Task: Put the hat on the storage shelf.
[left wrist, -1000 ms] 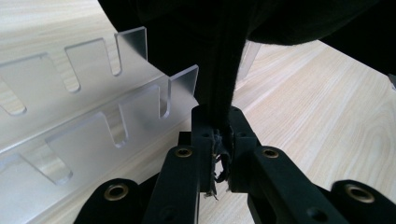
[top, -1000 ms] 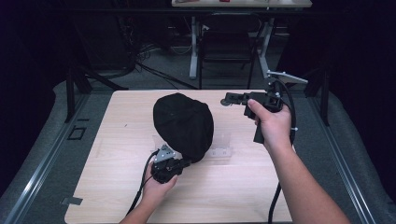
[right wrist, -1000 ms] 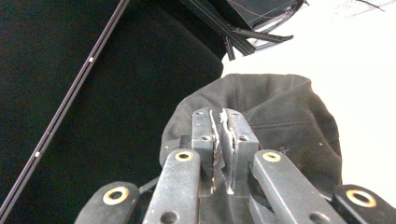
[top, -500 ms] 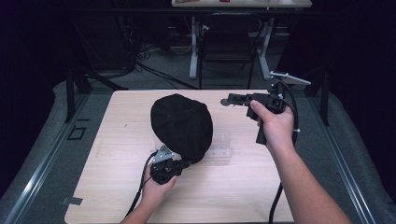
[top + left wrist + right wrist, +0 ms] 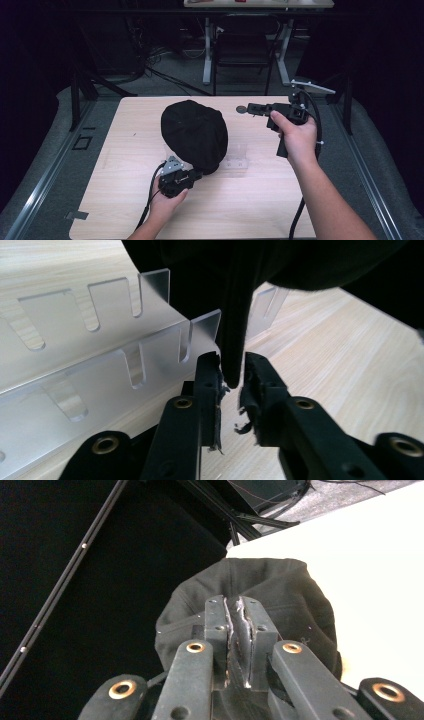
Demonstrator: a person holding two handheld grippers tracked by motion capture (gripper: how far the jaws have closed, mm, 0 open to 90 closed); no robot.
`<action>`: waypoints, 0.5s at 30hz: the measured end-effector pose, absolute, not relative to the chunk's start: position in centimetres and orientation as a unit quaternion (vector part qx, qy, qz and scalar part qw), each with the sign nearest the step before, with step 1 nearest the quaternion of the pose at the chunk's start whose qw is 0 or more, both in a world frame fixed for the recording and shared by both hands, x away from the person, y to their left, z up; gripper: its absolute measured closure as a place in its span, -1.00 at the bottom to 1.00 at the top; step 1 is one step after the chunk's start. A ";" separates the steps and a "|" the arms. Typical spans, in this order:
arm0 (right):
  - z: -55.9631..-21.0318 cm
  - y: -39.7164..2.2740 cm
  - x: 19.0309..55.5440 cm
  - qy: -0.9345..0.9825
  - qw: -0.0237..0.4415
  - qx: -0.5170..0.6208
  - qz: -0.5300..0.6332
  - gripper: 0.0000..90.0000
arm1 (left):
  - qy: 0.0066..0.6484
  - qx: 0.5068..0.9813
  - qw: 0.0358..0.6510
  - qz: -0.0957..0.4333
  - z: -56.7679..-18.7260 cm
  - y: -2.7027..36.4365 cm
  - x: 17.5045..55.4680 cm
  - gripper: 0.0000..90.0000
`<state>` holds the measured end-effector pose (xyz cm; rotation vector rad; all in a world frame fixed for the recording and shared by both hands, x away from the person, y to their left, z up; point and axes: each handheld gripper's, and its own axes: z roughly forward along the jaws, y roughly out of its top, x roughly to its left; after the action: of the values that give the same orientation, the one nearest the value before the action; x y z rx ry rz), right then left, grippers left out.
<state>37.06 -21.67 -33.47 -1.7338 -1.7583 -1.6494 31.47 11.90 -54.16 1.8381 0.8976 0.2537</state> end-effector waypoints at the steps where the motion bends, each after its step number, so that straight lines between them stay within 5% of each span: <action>1: -33.6 -21.7 37.0 -0.589 0.085 -0.584 -0.553 0.85 | 0.372 0.765 0.515 0.106 -54.0 12.1 31.4 0.61; 15: -35.8 -22.1 35.5 -0.626 0.036 -0.588 -0.511 0.78 | 0.390 0.766 0.499 0.106 -53.1 14.9 30.8 0.20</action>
<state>35.54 -22.06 -35.81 -1.8045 -1.9228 -1.5694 30.81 14.88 -53.08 1.8541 0.9425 0.2573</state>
